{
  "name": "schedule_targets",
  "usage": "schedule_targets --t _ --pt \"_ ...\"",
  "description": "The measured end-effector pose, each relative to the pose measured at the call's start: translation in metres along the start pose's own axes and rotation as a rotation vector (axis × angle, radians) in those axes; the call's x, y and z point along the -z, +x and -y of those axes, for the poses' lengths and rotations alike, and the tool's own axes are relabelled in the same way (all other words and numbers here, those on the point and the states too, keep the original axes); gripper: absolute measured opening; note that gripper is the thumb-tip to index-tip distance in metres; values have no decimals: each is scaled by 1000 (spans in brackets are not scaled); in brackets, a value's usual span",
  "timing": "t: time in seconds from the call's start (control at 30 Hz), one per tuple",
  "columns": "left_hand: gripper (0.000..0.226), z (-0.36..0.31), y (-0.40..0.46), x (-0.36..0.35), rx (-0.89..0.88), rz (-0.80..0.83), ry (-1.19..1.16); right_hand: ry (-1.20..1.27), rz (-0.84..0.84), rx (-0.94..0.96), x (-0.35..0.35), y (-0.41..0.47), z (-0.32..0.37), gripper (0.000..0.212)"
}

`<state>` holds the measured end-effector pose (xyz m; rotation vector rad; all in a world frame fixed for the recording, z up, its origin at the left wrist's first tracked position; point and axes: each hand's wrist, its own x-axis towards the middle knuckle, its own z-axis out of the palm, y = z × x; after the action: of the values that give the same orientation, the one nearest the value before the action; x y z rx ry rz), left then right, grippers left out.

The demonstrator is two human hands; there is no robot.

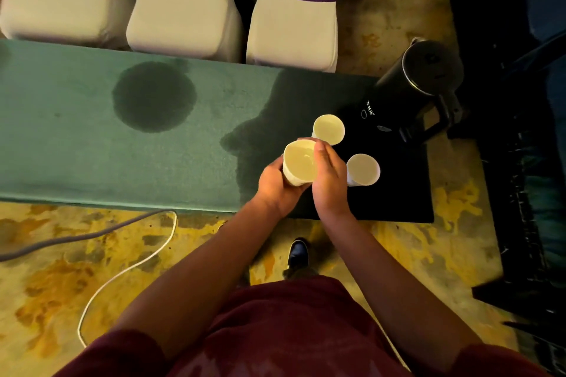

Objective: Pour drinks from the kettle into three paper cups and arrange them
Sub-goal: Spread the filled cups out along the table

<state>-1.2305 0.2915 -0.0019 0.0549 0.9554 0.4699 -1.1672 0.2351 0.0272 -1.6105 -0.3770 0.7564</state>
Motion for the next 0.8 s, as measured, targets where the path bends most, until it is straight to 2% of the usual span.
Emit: schedule_targets --t 0.27,0.53,0.8 --pt "21 -42 -3 -8 2 44 5 85 12 72 -33 3 20 32" --pt "19 -107 2 -9 -10 72 160 82 -48 89 -89 23 28 39" --pt "23 -144 30 -19 -20 51 147 10 -83 101 -123 68 22 28"
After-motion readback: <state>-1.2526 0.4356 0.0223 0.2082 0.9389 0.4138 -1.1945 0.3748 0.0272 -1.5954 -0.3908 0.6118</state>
